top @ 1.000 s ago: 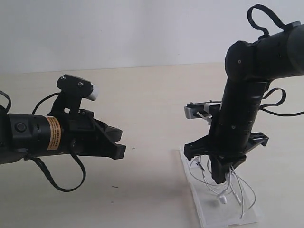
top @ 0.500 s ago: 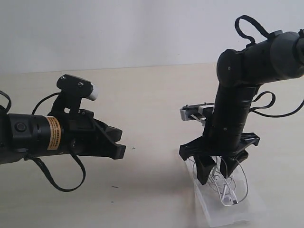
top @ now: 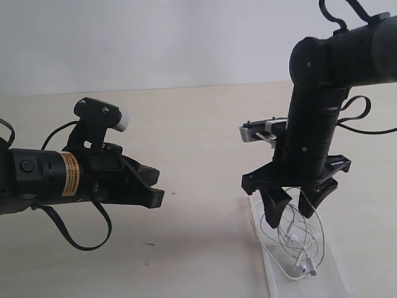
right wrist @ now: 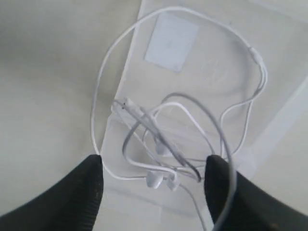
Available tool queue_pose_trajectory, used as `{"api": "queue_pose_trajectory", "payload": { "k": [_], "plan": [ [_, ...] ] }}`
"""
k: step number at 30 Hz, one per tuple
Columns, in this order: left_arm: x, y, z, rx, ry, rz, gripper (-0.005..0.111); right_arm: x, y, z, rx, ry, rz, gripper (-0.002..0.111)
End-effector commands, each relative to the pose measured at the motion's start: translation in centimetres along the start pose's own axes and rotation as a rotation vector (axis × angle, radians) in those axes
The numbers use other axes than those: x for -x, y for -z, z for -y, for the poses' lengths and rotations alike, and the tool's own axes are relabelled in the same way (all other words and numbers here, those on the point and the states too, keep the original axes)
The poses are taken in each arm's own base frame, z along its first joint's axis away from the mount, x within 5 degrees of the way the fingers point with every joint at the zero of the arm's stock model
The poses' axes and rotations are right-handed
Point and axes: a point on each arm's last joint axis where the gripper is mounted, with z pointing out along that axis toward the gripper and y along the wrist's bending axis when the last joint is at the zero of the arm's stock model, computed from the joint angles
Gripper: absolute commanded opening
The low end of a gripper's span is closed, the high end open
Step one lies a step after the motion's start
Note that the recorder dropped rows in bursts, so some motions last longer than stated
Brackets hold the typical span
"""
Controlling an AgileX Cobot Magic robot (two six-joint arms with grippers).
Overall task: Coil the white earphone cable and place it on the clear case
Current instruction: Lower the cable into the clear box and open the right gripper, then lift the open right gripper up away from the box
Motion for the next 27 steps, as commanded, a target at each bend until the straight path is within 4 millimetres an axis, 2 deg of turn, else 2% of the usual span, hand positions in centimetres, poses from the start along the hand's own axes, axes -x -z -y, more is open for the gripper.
{"api": "queue_pose_trajectory", "payload": {
  "k": [1, 9, 16, 17, 19, 24, 27],
  "plan": [
    [-0.1, 0.0, -0.1, 0.005, 0.015, -0.001, 0.0, 0.4, 1.9, 0.0, -0.026, -0.005, 0.032, 0.064],
    [-0.2, 0.0, -0.2, 0.019, 0.014, -0.015, 0.0, 0.4, 3.5, 1.2, -0.176, -0.039, 0.087, 0.065],
    [-0.2, 0.0, -0.3, 0.021, 0.004, -0.016, 0.0, -0.7, 5.9, 1.1, -0.198, -0.036, 0.163, 0.063],
    [-0.2, 0.0, -0.3, 0.024, 0.005, -0.019, 0.0, -1.0, 6.4, 1.1, -0.202, -0.034, 0.178, 0.061],
    [-0.3, 0.0, -0.4, 0.034, 0.002, -0.026, 0.0, -1.5, 7.4, 1.0, -0.207, -0.028, 0.21, 0.048],
    [-0.1, 0.5, -2.7, 0.106, 0.079, -0.01, 0.0, -3.2, 10.0, 0.8, -0.231, 0.075, 0.288, 0.001],
    [0.1, 0.9, -4.5, 0.152, 0.145, 0.016, 0.0, -4.6, 11.8, 0.5, -0.235, 0.13, 0.347, 0.0]
  ]
}}
